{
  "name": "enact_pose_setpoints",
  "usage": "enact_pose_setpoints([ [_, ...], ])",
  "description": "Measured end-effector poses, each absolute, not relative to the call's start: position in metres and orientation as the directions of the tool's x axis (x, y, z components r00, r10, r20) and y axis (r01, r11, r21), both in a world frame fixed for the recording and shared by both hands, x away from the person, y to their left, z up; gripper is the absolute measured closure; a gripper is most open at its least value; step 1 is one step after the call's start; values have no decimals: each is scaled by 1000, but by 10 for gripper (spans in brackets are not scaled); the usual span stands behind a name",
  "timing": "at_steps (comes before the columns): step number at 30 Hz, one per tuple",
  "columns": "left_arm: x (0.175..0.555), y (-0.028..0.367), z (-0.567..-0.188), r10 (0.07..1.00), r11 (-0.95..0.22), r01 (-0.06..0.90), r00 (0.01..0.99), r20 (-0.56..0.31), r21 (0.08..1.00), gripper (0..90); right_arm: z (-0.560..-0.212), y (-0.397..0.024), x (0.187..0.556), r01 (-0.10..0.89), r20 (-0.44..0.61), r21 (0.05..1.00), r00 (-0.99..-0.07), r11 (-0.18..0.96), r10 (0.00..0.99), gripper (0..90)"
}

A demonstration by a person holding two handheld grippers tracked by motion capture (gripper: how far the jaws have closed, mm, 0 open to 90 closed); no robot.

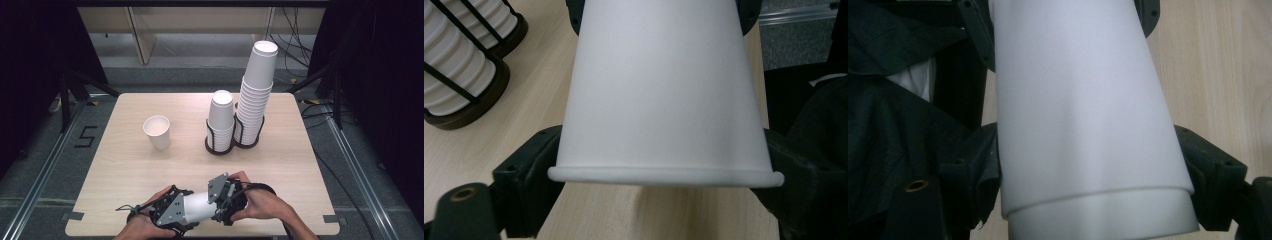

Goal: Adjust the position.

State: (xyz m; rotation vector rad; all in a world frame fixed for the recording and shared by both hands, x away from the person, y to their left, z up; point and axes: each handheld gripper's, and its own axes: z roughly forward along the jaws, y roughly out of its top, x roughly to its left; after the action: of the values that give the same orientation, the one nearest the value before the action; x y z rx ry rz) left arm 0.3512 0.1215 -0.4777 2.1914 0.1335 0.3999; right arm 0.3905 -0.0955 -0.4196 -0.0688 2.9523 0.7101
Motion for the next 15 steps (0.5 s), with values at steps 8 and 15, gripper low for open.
enact_pose_setpoints([
  [8,354,132,-476,282,-390,-35,947,156,920,68,-418,-111,401,-93,-44,578,-996,811,-83,237],
  [15,350,134,-470,280,-292,-64,948,149,954,76,-411,-120,402,-50,14,665,-997,745,-79,238],
])
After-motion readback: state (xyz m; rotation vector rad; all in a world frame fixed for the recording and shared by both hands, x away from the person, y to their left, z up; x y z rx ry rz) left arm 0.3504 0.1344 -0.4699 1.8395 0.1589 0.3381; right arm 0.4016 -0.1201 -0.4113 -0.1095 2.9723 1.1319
